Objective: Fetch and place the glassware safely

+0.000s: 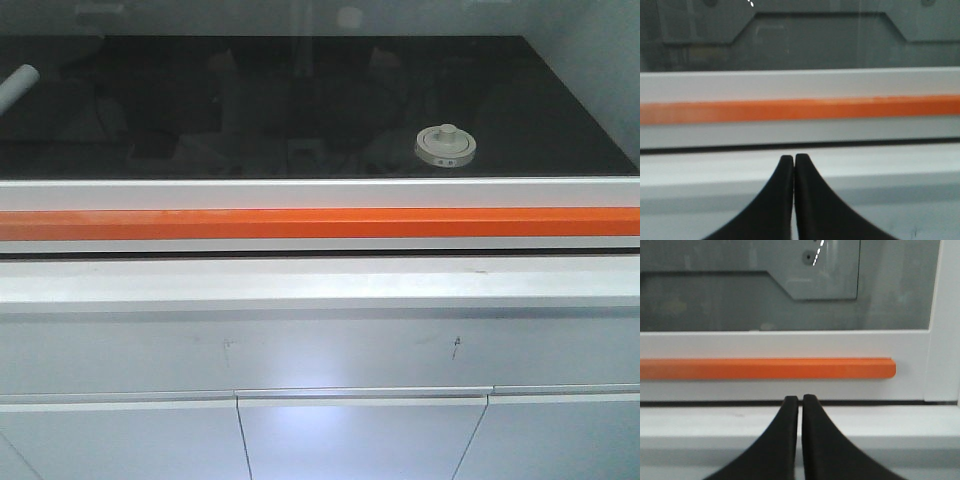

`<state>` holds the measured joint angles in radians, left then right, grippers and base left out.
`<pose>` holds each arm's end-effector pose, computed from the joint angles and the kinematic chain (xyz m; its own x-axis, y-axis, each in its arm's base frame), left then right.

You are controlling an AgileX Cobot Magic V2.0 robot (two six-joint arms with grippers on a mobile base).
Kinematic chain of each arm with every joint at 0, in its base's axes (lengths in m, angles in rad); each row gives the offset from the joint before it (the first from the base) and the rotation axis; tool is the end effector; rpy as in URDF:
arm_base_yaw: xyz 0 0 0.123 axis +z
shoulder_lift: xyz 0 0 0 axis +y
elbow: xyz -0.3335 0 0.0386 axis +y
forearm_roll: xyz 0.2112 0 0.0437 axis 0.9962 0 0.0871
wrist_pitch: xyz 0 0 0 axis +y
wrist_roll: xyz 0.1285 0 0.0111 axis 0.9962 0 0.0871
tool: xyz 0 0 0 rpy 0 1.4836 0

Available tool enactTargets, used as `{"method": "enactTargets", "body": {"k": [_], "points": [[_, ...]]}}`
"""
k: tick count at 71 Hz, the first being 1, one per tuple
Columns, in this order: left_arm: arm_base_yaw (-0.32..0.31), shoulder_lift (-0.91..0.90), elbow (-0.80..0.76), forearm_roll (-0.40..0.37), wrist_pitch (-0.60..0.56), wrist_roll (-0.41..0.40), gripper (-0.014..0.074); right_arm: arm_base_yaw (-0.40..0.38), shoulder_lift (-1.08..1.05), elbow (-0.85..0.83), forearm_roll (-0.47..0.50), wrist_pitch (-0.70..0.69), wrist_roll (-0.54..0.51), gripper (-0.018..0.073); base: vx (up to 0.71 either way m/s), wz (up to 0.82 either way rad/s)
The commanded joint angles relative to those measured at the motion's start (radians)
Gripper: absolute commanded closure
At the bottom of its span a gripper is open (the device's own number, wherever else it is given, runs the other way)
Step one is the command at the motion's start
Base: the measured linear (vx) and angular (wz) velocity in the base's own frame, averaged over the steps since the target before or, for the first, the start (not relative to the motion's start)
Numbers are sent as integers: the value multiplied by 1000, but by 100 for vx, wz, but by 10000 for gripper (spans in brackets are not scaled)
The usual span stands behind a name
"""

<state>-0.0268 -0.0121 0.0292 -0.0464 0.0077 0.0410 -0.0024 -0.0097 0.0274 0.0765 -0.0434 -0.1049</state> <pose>0.0067 -0.0002 0.2056 0.0622 -0.0071 -0.9980 0.0275 0.9996 -0.0054 0.0063 -0.0004 0.2127 0.1123 -0.0287 -0.9933 0.0089 0.9996 -0.0279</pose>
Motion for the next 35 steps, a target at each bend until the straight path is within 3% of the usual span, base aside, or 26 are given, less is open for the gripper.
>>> {"method": "enactTargets", "body": {"k": [1,7,18,35], "points": [[1,-12,11,-8,-212,-9,603,-3,-12,11,0,-174,-9,563,0,0],[1,-9,-19,-8,-295,-9,603,-3,-12,-17,0,-233,-14,563,0,0],[1,58,-145,-7,-297,-8,603,-3,29,-161,0,-236,-31,563,0,0],[1,330,-495,-8,-325,-6,603,-3,270,-518,-1,-233,-126,563,0,0]]}}
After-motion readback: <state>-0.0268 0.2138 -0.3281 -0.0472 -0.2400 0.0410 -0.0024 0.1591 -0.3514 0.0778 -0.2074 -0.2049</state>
